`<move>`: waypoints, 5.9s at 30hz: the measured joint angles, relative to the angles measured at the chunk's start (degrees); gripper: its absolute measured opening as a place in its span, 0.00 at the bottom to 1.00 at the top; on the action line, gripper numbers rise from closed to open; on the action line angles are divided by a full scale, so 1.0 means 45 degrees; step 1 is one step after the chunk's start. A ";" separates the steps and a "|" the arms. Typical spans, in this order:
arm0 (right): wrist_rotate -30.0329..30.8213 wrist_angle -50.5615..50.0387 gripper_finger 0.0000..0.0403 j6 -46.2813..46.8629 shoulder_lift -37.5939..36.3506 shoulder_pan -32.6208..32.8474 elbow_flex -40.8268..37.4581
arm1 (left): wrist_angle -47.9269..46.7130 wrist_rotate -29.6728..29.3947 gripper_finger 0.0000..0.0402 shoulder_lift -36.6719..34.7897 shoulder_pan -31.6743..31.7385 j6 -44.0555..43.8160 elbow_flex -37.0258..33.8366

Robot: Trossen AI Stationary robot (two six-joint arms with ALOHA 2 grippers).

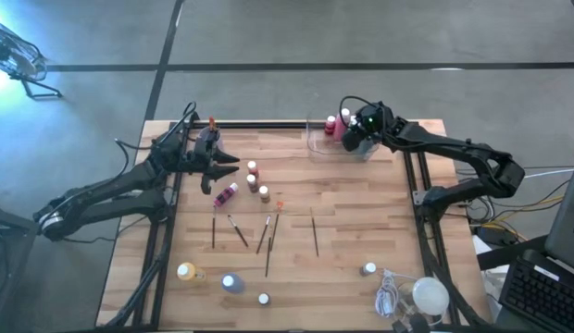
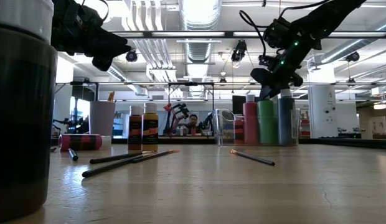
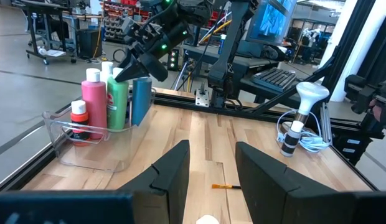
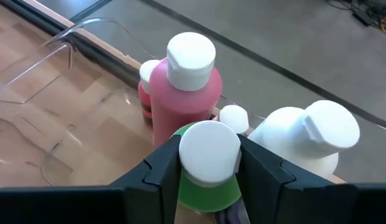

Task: Pick & Place Paint Supplies
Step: Put the green paint bottle into the transparent bin, then put the gray paint bottle into the transparent bin

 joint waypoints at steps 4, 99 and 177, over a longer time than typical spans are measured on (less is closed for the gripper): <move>0.0004 0.0000 0.34 0.0008 0.0000 -0.0010 0.0000 | 0.0000 0.0000 0.34 -0.0001 0.0004 0.0000 0.0000; -0.1073 -1.4178 0.52 1.9761 0.5918 1.9254 0.9947 | -0.0243 0.0000 0.34 -0.0005 0.0002 0.0466 -0.0398; -0.2731 -1.2852 0.28 1.7898 0.6025 1.7867 0.6897 | -0.0248 0.0000 0.34 -0.0005 0.0003 0.0413 -0.0398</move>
